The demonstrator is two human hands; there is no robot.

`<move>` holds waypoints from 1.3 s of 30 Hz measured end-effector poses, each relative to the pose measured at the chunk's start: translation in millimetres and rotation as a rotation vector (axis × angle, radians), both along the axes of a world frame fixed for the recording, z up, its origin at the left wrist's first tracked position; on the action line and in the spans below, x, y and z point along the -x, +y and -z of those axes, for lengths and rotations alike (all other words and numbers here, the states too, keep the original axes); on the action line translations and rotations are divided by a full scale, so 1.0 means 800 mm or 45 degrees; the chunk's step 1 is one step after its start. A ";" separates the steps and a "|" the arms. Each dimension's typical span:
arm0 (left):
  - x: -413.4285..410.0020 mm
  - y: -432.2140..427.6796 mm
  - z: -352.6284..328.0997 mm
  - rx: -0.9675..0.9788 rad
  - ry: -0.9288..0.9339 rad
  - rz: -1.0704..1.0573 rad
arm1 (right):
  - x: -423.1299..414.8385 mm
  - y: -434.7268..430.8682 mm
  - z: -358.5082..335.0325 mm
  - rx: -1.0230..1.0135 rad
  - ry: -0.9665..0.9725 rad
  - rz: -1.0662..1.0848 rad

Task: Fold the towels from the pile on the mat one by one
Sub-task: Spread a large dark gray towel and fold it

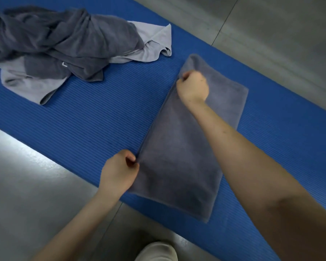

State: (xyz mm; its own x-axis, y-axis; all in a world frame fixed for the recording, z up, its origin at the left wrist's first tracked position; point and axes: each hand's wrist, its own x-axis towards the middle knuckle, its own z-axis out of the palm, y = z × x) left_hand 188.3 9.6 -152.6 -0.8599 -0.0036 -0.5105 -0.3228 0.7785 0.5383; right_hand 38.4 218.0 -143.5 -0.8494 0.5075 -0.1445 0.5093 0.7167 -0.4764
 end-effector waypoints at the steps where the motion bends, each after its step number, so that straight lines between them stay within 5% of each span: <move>1: -0.001 -0.002 0.002 0.053 0.009 0.006 | -0.004 -0.005 0.006 0.029 -0.046 -0.065; 4: -0.010 0.001 0.006 0.126 0.070 0.069 | -0.040 0.013 0.012 -0.028 0.008 -0.015; 8: -0.019 0.010 0.008 0.156 0.084 0.092 | -0.121 0.094 0.020 -0.453 0.024 0.281; 12: -0.015 0.015 0.008 0.141 0.168 0.063 | -0.155 0.152 0.041 -0.271 -0.226 0.466; 18: 0.002 0.011 0.009 0.139 0.278 0.165 | -0.154 0.163 0.050 -0.164 -0.023 0.561; 29: 0.123 0.166 0.020 0.300 0.744 1.178 | -0.412 0.151 0.047 -0.179 0.031 1.347; 34: 0.116 0.230 0.016 0.412 0.881 1.223 | -0.456 0.136 0.053 -0.206 0.131 1.173; 39: 0.017 0.194 0.009 -0.091 1.108 1.317 | -0.483 0.195 0.044 -0.623 0.135 0.367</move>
